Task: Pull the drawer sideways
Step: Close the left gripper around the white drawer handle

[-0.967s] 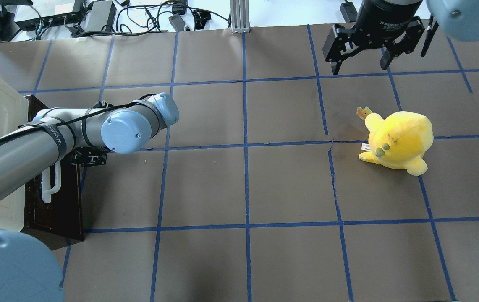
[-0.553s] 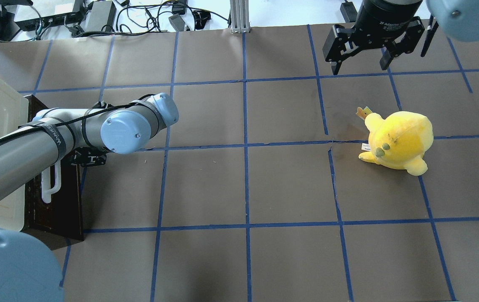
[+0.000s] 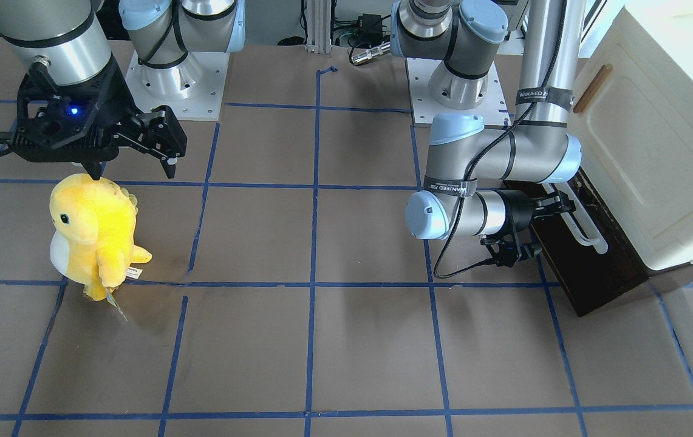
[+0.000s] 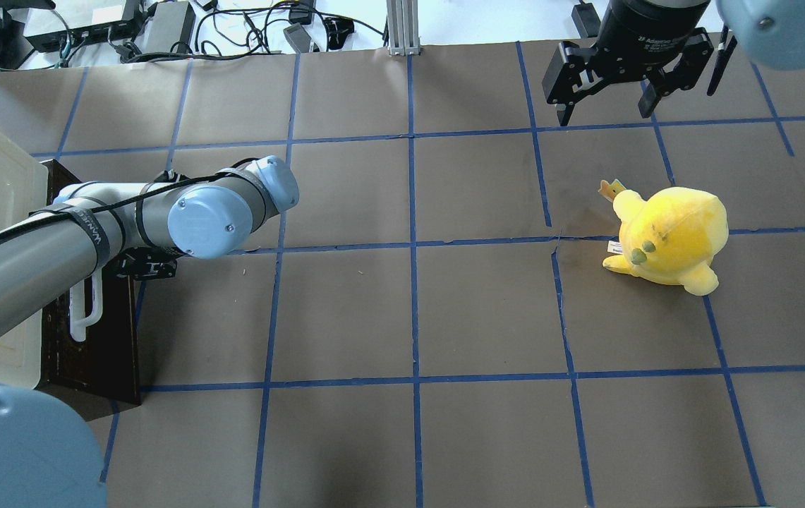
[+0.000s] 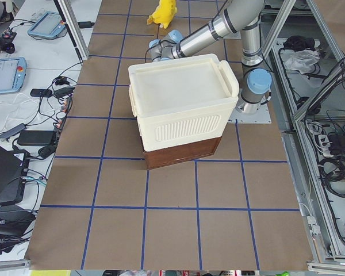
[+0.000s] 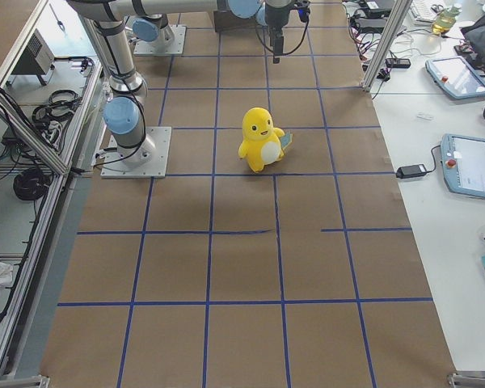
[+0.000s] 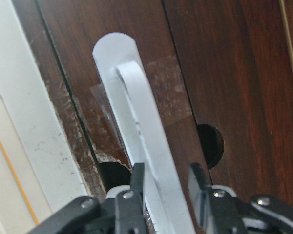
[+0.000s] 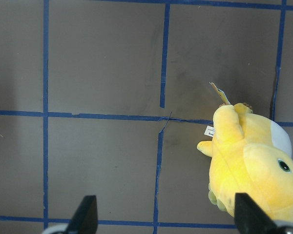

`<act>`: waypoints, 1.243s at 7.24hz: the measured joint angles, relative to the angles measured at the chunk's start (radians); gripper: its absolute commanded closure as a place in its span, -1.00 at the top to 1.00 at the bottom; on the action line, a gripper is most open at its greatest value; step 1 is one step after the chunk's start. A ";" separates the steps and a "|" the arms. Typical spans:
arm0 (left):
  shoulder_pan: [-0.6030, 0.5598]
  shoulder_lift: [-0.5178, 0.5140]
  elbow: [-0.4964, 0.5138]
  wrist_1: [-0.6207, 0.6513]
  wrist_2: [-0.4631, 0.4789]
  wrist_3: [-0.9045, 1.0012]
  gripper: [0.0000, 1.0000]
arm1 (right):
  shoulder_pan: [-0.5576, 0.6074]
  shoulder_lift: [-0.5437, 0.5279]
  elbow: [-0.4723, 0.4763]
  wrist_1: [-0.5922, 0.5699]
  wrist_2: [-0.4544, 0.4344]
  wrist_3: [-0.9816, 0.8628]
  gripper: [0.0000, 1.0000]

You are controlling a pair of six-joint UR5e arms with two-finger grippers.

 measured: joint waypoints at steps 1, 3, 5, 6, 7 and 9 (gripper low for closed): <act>0.000 0.000 0.001 0.000 -0.001 0.000 -0.24 | 0.000 0.000 0.000 0.000 0.000 0.000 1.00; 0.000 -0.001 0.004 0.001 -0.001 0.002 -0.31 | 0.000 0.000 0.000 0.000 0.000 0.000 1.00; 0.000 -0.005 0.008 0.006 -0.002 0.006 -0.41 | 0.000 0.000 0.000 0.000 0.000 0.001 1.00; -0.001 -0.006 0.008 0.008 -0.002 0.007 -0.41 | 0.000 0.000 0.000 0.000 0.000 0.001 1.00; -0.001 -0.007 0.009 0.009 -0.002 0.007 -0.41 | 0.000 0.000 0.000 0.000 0.000 0.001 1.00; -0.001 -0.008 0.010 0.011 -0.003 0.009 -0.41 | 0.000 0.000 0.000 0.000 0.000 0.001 1.00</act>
